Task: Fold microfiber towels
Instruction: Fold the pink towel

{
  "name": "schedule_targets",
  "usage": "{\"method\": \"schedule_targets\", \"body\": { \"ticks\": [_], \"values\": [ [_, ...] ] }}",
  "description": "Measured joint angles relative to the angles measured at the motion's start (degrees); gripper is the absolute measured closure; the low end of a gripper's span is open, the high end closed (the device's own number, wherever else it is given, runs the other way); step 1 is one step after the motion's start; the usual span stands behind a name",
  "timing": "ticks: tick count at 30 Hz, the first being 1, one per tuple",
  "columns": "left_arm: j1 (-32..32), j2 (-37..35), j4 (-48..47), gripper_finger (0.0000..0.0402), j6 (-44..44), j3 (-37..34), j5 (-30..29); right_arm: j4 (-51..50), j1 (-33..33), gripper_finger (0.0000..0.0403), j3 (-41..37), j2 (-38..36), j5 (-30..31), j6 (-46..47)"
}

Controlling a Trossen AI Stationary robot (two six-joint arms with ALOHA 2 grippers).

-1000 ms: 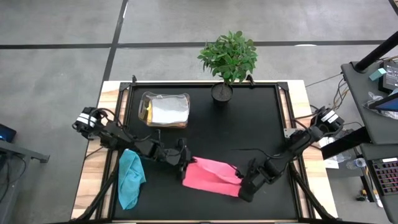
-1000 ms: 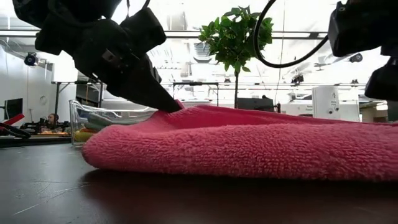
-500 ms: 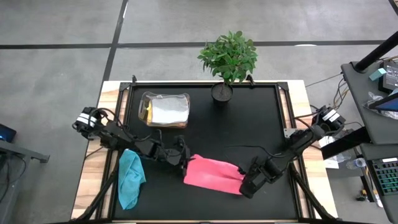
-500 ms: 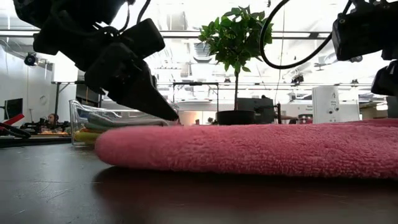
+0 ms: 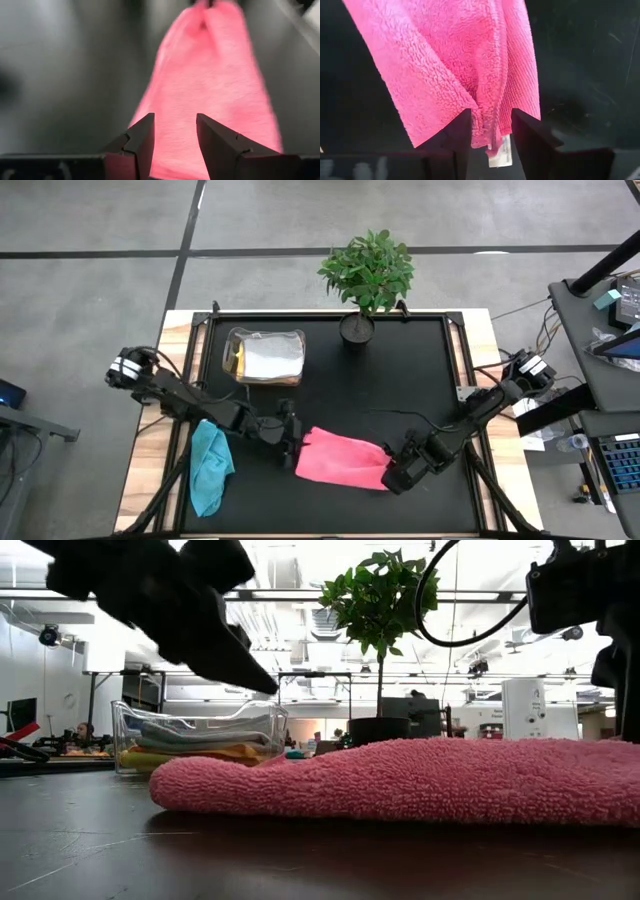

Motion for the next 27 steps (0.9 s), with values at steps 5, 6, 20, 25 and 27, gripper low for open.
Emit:
{"method": "schedule_targets", "body": {
  "ticks": [5, 6, 20, 25, 27],
  "values": [
    [-4.3, 0.5, 0.7, 0.0272, -1.0, -0.1, 1.2, -0.5, 0.0, 0.0254, 0.0, 0.0, 0.0, 3.6],
    [-5.2, 1.1, 1.5, 0.0272, -1.0, -0.1, 1.1, -0.6, 0.0, 0.0248, 0.0, 0.0, -0.1, 3.9],
    [-7.1, 10.5, 7.2, 0.0272, -2.9, 0.5, 0.8, -2.3, -0.7, 0.0275, -0.1, -0.1, 0.0, 6.8],
    [-6.7, 10.5, 7.1, 0.0272, -3.2, 0.0, 1.0, -3.4, -2.0, 0.0290, -0.1, -0.3, -1.1, 7.5],
    [-6.3, 10.5, 6.9, 0.0272, -3.9, -0.3, 1.2, -3.5, -2.6, 0.0286, -0.1, -0.4, -1.5, 7.2]
  ]
}}
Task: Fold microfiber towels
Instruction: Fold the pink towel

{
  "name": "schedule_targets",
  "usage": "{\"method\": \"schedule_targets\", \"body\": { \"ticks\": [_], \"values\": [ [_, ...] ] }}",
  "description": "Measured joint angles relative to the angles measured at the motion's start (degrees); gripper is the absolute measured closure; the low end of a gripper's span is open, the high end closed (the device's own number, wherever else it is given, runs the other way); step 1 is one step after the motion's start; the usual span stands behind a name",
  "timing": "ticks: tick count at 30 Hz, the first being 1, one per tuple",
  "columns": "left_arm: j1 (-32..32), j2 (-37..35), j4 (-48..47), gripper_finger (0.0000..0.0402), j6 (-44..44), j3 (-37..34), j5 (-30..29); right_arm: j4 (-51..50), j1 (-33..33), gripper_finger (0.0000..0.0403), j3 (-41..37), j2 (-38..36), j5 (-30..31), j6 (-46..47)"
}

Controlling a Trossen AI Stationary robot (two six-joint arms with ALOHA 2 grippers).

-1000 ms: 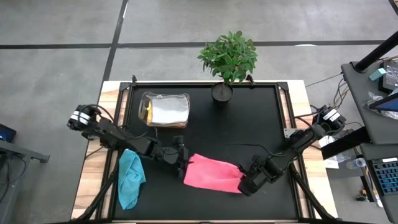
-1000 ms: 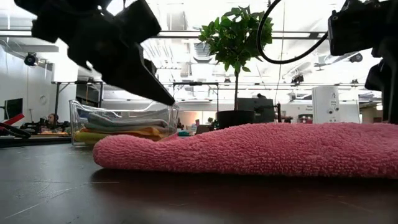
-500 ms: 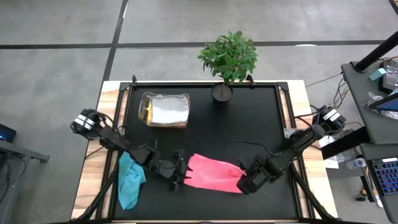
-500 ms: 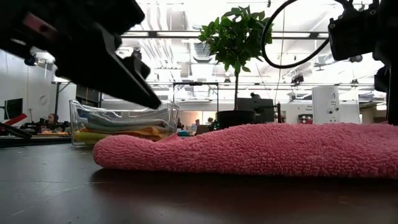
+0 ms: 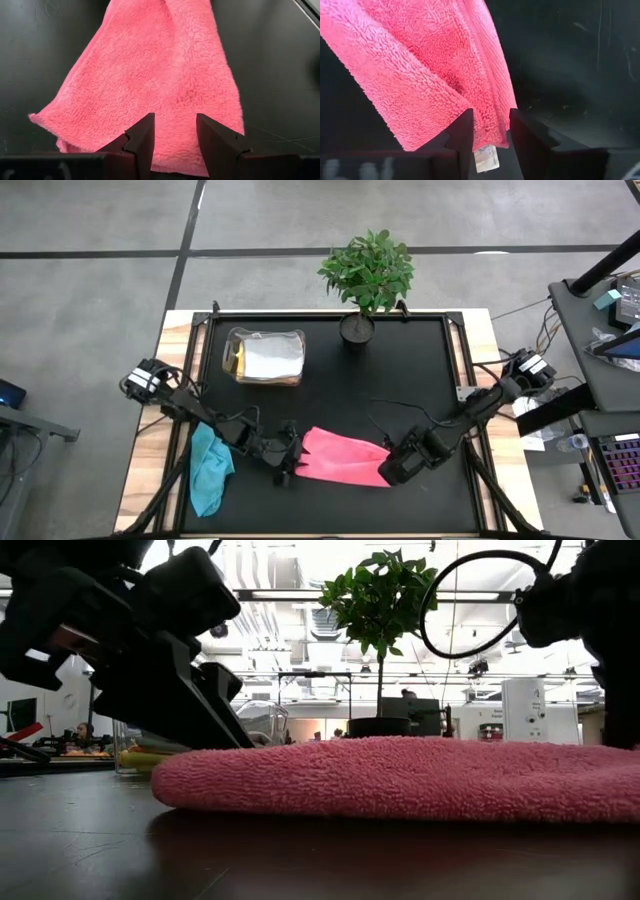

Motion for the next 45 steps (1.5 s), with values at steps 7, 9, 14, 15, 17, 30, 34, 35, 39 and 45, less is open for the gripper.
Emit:
{"method": "schedule_targets", "body": {
  "ticks": [7, 9, 14, 15, 17, 30, 34, 35, 39, 45],
  "values": [
    [0.0, 0.3, 0.2, 0.0272, -0.2, -0.2, 0.2, -0.1, -0.3, 0.0272, 0.0, 0.0, 0.0, -1.2],
    [0.1, 0.3, 0.0, 0.0272, -0.2, -0.2, 0.2, -0.1, -0.3, 0.0278, 0.0, 0.1, 0.0, -1.2],
    [0.1, 0.3, 0.1, 0.0272, -0.2, -0.2, 0.2, -0.8, -0.3, 0.0315, 0.0, 0.4, -1.6, -1.2],
    [0.1, 0.3, 0.1, 0.0272, -0.2, -0.2, 0.2, -1.1, -0.3, 0.0325, 0.0, 0.4, -1.8, -1.1],
    [0.1, 0.3, 0.1, 0.0272, -0.2, -0.2, 0.2, -1.3, -0.3, 0.0345, 0.0, 0.4, -2.1, -1.3],
    [0.1, 0.6, -0.8, 0.0272, -1.4, -0.3, 0.5, -5.8, -0.2, 0.0341, -0.1, 0.2, -2.9, 0.9],
    [0.2, 0.6, -0.7, 0.0272, -1.4, -0.3, 0.4, -3.1, -0.2, 0.0327, -0.1, 0.2, -3.0, -0.1],
    [0.2, 0.6, -0.7, 0.0272, -1.4, -0.3, 0.4, -2.5, -0.2, 0.0323, -0.1, 0.2, -3.0, -0.2],
    [0.2, 0.6, -0.7, 0.0272, -1.4, -0.3, 0.4, -2.1, -0.2, 0.0306, -0.1, 0.6, -2.9, -0.1],
    [0.2, 0.6, -0.8, 0.0272, -1.4, -0.4, 0.4, -1.4, -0.2, 0.0289, -1.3, 1.1, -1.7, 0.9]
  ]
}}
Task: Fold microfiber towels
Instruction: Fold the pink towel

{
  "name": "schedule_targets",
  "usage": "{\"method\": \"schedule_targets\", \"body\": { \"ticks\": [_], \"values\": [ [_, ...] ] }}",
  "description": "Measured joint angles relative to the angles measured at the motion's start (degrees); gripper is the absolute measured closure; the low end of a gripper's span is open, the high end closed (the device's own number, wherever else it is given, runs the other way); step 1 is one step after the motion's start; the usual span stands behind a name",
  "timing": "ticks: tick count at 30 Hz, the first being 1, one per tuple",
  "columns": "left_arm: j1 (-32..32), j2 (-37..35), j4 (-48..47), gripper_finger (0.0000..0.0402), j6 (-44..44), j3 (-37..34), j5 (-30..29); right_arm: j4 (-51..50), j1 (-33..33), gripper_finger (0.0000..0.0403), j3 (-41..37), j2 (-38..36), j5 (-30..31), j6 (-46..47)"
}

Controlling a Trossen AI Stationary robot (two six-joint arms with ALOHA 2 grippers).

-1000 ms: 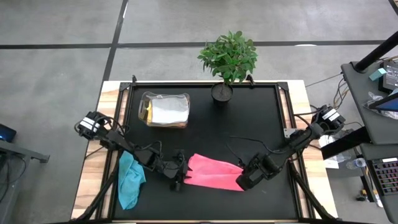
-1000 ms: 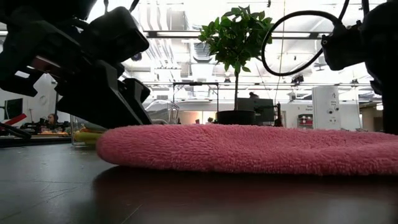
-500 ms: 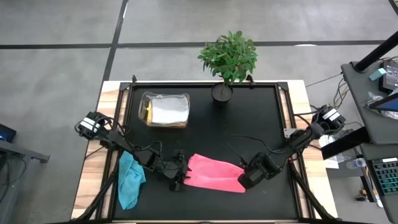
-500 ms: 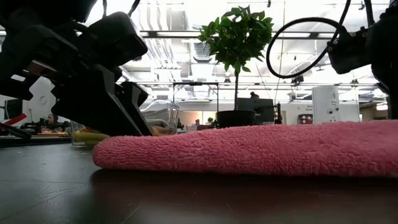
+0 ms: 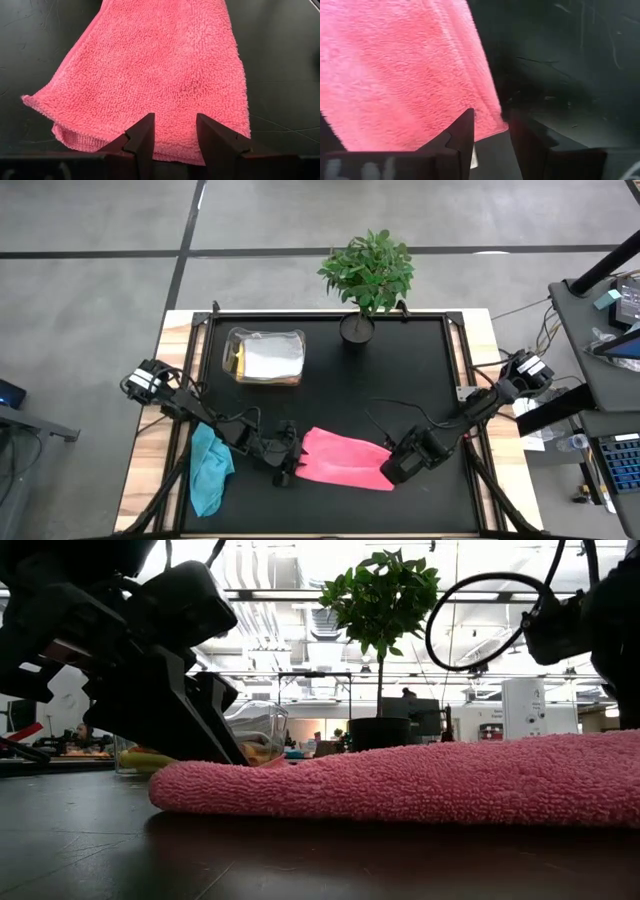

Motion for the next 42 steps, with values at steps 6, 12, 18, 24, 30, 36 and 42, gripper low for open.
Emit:
{"method": "schedule_targets", "body": {
  "ticks": [6, 12, 18, 24, 30, 36, 42],
  "values": [
    [0.0, 0.0, 0.1, 0.0272, 0.0, -0.1, -0.3, 4.4, 0.1, 0.0327, -1.8, 0.0, 0.2, -1.1],
    [0.0, 0.0, 0.1, 0.0272, 0.0, -0.3, -0.3, 5.8, 0.3, 0.0390, -2.7, 0.0, 1.3, -2.3],
    [0.1, 0.0, -0.1, 0.0272, 0.4, -1.1, -3.4, -6.8, -0.2, 0.0394, 1.3, -0.2, 7.5, -2.8],
    [0.8, 0.0, -0.2, 0.0272, -1.2, -3.0, -12.3, -12.6, -1.9, 0.0394, 5.9, -0.2, 10.9, -7.1],
    [0.8, -0.4, 0.3, 0.0272, 0.0, -2.3, -12.2, -9.3, -1.6, 0.0394, 8.9, -0.2, 7.1, -11.9],
    [0.7, -0.5, 0.4, 0.0272, 0.3, -1.2, -11.2, 1.3, -0.8, 0.0394, 5.8, 1.2, 7.1, -12.0],
    [0.7, -0.5, 0.5, 0.0272, 0.0, -1.0, -11.0, 3.3, -0.6, 0.0394, 4.5, 6.3, 6.7, -11.1]
  ]
}}
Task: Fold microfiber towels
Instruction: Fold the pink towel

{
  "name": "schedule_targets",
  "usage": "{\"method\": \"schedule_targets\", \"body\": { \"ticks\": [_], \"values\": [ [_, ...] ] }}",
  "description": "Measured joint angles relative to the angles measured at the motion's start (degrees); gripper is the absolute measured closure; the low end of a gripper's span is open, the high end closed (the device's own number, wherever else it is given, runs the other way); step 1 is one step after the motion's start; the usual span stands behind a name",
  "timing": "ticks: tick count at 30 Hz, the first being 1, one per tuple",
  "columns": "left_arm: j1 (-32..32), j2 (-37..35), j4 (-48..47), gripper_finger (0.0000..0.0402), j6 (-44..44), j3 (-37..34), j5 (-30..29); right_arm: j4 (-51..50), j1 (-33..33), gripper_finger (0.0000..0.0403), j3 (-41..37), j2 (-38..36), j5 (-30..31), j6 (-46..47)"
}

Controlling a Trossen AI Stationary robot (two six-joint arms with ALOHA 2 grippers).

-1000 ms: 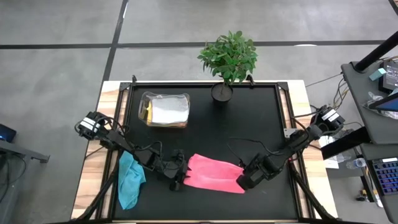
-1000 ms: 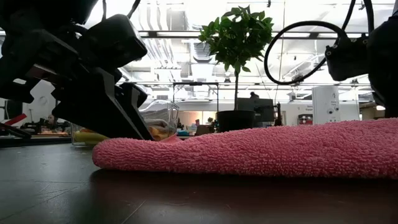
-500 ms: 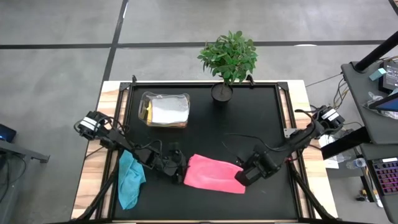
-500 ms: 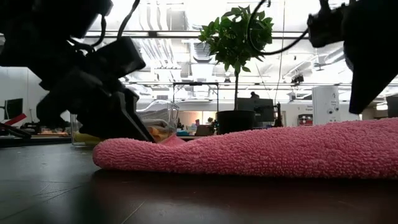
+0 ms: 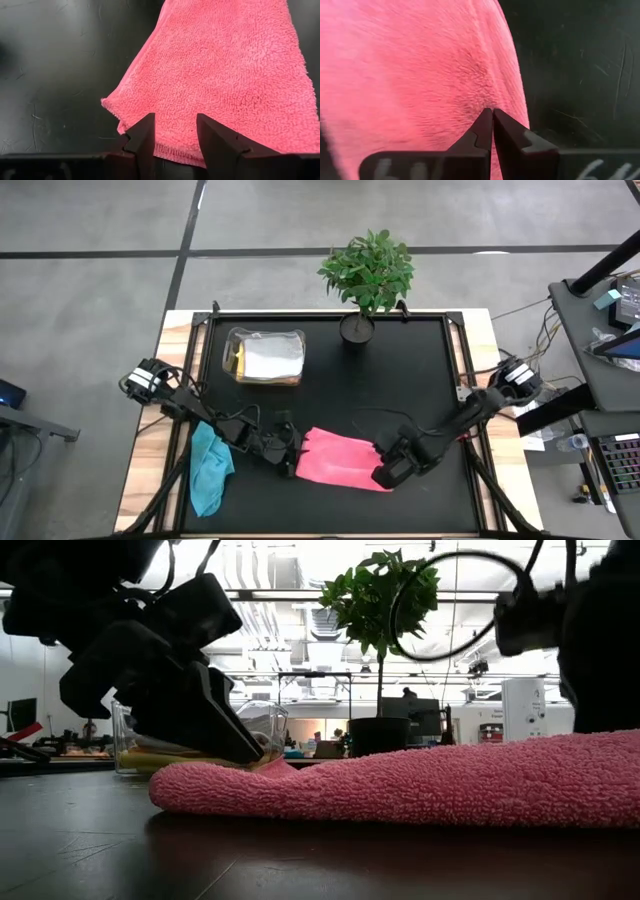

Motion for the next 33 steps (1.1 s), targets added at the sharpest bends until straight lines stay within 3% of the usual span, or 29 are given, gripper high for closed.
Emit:
{"method": "schedule_targets", "body": {
  "ticks": [5, 9, 16, 24, 33],
  "values": [
    [0.0, 0.3, 0.1, 0.0272, 0.0, 0.0, 0.0, -0.4, -1.8, 0.0394, 0.1, 3.2, 0.7, -2.1],
    [0.3, 0.4, 0.0, 0.0272, 0.0, -0.2, -0.6, -2.8, -4.0, 0.0394, 0.6, 4.3, 5.5, -6.3],
    [1.3, 0.4, -0.3, 0.0272, -0.1, -0.3, -7.9, -5.3, -10.2, 0.0394, 1.0, 2.6, 11.7, -18.3],
    [2.2, -1.0, -0.8, 0.0272, 1.4, -0.2, -8.0, -10.7, -12.2, 0.0394, 5.8, -0.3, 10.0, -21.9],
    [1.9, -1.8, 1.4, 0.0272, 2.6, 0.0, -6.4, -3.9, -1.9, 0.0394, 7.6, -1.6, 0.6, -17.8]
  ]
}}
